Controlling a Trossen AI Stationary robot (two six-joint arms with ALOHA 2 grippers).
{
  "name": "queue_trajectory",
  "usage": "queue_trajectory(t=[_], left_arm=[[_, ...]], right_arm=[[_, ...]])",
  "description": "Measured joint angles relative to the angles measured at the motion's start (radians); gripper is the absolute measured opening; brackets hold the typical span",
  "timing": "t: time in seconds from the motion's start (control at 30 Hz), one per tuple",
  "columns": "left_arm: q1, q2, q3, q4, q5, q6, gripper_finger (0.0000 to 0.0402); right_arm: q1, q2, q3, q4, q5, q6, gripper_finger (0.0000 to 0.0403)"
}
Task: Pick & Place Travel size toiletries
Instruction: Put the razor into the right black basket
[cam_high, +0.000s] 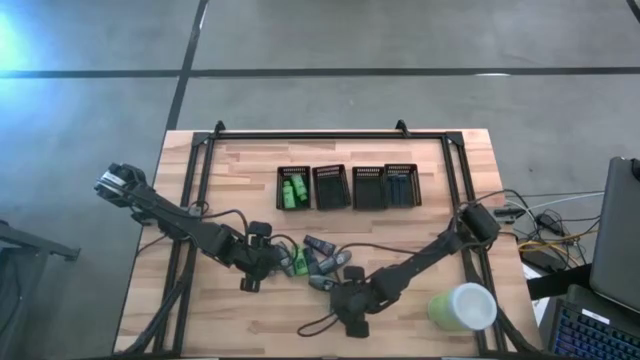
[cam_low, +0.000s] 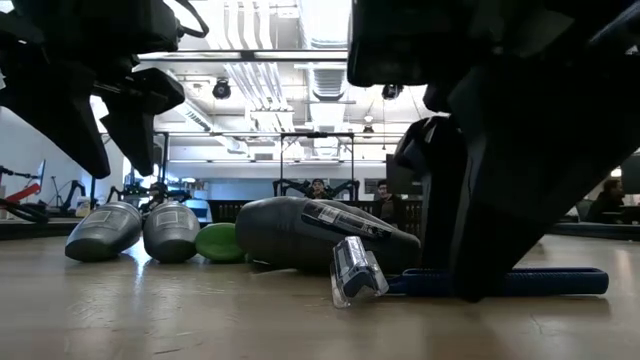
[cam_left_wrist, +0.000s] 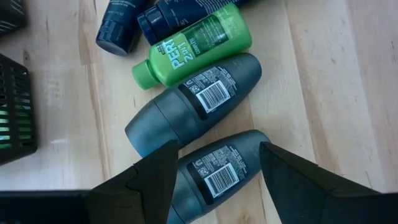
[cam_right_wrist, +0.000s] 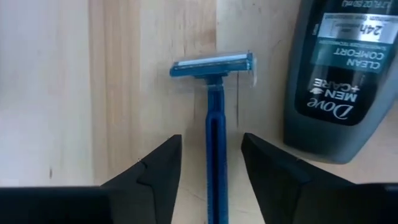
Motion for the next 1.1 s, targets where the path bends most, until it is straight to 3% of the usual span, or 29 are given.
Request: queue_trajectory(t=[0.3,0.53,0.67,0.77,0.93,1.1], left_arm=[[0.0,0.0,0.0,-0.001,0.0,-0.004,0.023],[0.0,0.0,0.0,-0.001,0.0,-0.029,0.023],[0.0,0.0,0.0,0.0,0.001,-0.043,0.023],[0.0,0.0,0.0,0.001,0.0,-0.054,0.0229],[0.0,0.0,0.0,0.008,-0.015,-0.059,0.023],[0.0,0.0,0.0,0.023,-0.044,-0.063,0.023]], right_arm=[[0.027,0.008,-0.022,0.003,0.074,-0.003,0.0094],[0.031,0.002,-0.022,-0.018,0.006,0.027,0.0022],[0.041,-0.03,-0.027,-0.052,-0.021,0.079,0.0024],[0.044,-0.09,-0.034,-0.158,-0.03,0.138,0.0024],[0.039,-0.297,-0.044,-0.369,0.092,0.307,0.0024],[-0.009,-0.516,-0.144,-0.58,0.233,0.702,0.0024]])
